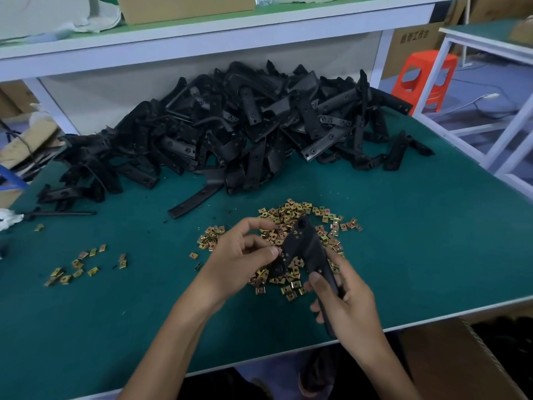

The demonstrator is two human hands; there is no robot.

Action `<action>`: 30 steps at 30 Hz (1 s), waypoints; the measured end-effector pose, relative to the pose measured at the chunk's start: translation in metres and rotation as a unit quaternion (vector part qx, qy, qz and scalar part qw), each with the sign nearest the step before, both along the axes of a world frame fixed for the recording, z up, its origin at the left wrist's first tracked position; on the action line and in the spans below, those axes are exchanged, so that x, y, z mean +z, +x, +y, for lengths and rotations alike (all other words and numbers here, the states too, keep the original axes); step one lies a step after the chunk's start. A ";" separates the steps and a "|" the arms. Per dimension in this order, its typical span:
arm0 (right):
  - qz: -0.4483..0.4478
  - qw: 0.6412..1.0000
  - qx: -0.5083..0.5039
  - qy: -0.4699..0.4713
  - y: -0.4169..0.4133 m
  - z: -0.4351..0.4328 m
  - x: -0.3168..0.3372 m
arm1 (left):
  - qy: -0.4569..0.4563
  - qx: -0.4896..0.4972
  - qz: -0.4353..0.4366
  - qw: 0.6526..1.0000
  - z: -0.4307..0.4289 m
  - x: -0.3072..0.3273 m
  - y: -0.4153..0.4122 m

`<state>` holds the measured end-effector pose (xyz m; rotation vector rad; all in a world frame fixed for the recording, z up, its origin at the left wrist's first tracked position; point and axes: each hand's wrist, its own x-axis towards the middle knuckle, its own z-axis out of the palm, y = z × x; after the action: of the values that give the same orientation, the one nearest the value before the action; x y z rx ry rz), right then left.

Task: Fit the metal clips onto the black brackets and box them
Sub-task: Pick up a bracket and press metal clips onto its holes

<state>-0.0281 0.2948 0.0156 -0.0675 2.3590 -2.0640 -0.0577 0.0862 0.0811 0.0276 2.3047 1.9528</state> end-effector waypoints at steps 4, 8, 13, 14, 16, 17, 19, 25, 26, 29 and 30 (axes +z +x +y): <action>-0.003 1.000 0.005 -0.002 0.001 0.001 0.001 | 0.001 -0.015 -0.009 1.000 -0.004 0.001 0.000; -0.015 1.000 0.008 -0.010 0.001 0.001 0.001 | -0.008 -0.012 -0.007 1.000 -0.005 0.001 0.001; -0.034 0.998 -0.013 -0.052 0.000 0.004 0.003 | -0.031 0.149 0.047 0.987 -0.052 0.003 0.004; -0.035 0.998 -0.012 -0.052 0.000 0.004 0.003 | -0.041 0.180 0.052 0.981 -0.070 0.002 0.006; -0.039 0.998 -0.008 -0.047 0.000 0.003 0.003 | -0.075 0.233 0.050 0.968 -0.104 -0.004 0.011; -0.042 0.998 -0.008 -0.044 -0.001 0.003 0.003 | -0.096 0.257 0.044 0.961 -0.121 -0.008 0.014; -0.044 0.998 -0.008 -0.039 -0.002 0.002 0.002 | -0.162 0.308 0.027 0.937 -0.153 -0.019 0.018; -0.042 0.998 -0.009 -0.045 -0.002 0.001 0.002 | -0.454 0.376 -0.004 0.808 -0.206 -0.032 0.029; -0.041 0.998 -0.010 -0.046 -0.002 0.001 0.002 | -0.485 0.372 0.004 0.792 -0.204 -0.032 0.029; -0.038 0.998 -0.016 -0.046 -0.002 -0.001 0.000 | -0.462 0.315 0.047 0.828 -0.171 -0.029 0.023; -0.037 0.998 -0.017 -0.045 -0.002 -0.001 0.000 | -0.441 0.274 0.047 0.854 -0.155 -0.030 0.020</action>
<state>-0.0306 0.2939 0.0154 0.0480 2.2405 -2.1486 -0.0377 -0.0686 0.0513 -0.6902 3.2890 0.8092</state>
